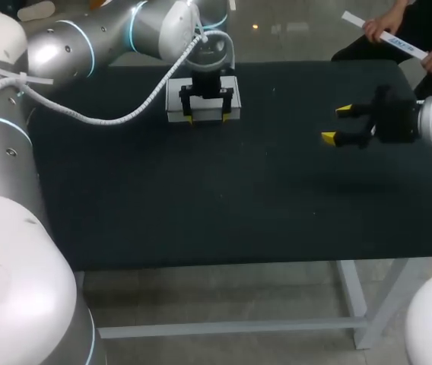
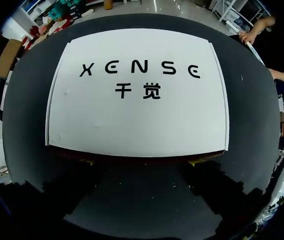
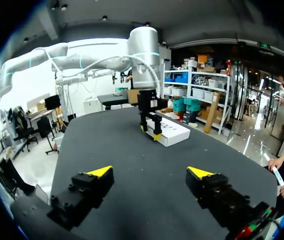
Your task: Assemble the packaging by folding the flat box into shape, placing the metal phone stand inside, and closing the box properly
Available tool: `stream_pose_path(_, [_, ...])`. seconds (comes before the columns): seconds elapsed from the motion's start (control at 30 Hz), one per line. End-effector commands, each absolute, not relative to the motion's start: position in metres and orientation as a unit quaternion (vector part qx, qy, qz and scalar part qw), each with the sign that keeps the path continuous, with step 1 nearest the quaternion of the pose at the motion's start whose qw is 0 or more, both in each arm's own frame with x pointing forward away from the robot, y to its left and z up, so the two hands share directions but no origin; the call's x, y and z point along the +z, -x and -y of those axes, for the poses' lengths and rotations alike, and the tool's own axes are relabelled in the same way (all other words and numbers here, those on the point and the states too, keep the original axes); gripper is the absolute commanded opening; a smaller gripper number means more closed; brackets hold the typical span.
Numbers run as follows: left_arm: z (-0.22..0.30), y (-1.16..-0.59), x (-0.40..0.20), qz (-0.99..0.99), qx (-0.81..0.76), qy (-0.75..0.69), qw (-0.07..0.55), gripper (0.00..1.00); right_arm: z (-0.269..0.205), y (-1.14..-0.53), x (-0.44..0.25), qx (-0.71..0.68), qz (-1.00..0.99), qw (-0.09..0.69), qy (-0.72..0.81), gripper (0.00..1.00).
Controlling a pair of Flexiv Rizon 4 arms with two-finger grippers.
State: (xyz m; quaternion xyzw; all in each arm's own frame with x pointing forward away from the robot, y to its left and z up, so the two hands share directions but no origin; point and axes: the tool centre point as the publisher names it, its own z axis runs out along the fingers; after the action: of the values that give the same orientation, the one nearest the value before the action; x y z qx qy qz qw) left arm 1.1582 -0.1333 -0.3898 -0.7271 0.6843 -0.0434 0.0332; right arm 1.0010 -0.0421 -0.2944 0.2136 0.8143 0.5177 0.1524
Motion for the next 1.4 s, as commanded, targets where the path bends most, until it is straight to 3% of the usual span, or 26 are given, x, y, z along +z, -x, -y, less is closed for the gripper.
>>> stream_pose_path(0.03, [0.131, -1.142, -0.385, -0.701, -0.067, 0.710, 0.032, 1.00, 0.043, -1.000, -0.295, 0.521, -0.813, 0.152, -0.212, 1.00])
stream_pose_path(0.57, [0.107, -1.053, -0.349, -0.765, -0.205, 0.605, 0.083, 1.00, 0.043, -1.000, -0.295, 0.521, -0.813, 0.152, -0.212, 1.00])
stream_pose_path(1.4, [0.078, -1.019, -0.324, -0.832, -0.351, 0.425, 0.067, 1.00, 0.043, -1.000, -0.295, 0.521, -0.813, 0.152, -0.212, 1.00])
